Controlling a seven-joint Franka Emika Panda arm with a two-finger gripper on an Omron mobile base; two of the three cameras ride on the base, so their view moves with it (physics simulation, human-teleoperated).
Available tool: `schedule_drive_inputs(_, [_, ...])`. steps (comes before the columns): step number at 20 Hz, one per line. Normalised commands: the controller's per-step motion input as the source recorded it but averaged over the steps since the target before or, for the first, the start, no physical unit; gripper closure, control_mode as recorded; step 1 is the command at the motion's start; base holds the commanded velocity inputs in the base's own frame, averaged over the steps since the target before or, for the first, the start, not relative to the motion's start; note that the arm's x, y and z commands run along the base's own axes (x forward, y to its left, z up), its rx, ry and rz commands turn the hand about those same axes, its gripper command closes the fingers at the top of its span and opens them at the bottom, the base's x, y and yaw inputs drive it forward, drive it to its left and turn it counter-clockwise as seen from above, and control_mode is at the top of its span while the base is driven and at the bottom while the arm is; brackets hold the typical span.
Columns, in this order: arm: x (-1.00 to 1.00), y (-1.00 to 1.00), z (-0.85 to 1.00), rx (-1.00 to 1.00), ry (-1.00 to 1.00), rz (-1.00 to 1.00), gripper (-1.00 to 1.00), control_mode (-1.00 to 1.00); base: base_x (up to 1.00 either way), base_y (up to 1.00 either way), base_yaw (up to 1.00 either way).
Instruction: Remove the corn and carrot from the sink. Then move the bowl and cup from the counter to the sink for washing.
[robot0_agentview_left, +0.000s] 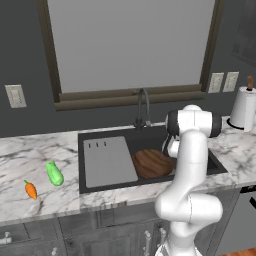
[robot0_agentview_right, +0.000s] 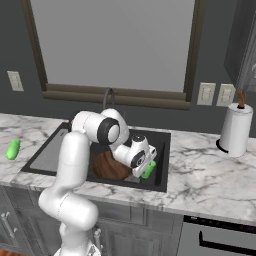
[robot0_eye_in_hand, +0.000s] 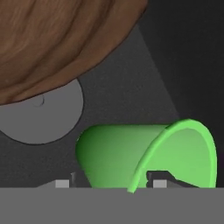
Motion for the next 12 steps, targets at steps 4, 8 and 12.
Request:
schedule_drive_inputs(4, [-0.33,0.11,-0.29,0.0,0.0,0.0,-1.0,-1.0,0.0,0.0,0.0])
schedule_drive_inputs(8, [-0.34,0.12,-0.24,0.0,-0.04,0.0,-1.0,-1.0,0.0,0.0,0.0])
schedule_drive_inputs(12, [-0.24,0.15,-0.19,0.0,-0.05,0.0,-1.0,-1.0,0.0,0.0,0.0])
